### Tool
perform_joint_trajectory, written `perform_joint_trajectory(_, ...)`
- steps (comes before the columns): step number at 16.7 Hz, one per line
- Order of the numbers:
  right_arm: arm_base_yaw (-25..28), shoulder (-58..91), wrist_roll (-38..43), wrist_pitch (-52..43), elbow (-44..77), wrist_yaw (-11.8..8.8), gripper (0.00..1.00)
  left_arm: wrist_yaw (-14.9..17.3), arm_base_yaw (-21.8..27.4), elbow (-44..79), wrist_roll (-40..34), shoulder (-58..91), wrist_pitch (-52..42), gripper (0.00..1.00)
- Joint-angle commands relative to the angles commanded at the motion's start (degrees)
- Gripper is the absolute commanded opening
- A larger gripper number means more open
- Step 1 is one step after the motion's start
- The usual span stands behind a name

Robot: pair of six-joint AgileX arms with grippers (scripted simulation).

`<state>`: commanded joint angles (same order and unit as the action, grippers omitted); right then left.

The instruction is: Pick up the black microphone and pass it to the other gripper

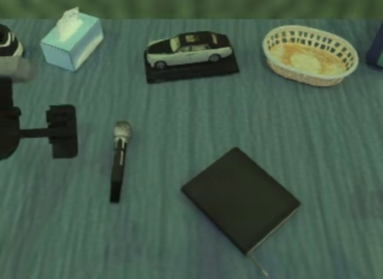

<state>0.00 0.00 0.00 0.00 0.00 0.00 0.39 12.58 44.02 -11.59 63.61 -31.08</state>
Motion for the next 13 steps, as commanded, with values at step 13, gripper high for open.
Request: perform_joint_trajectory(13,0.0,0.0,0.0,0.0,0.0,0.0,1.0,0.6,9.2,32.6,-8.7,44.9,-21.9,1.0)
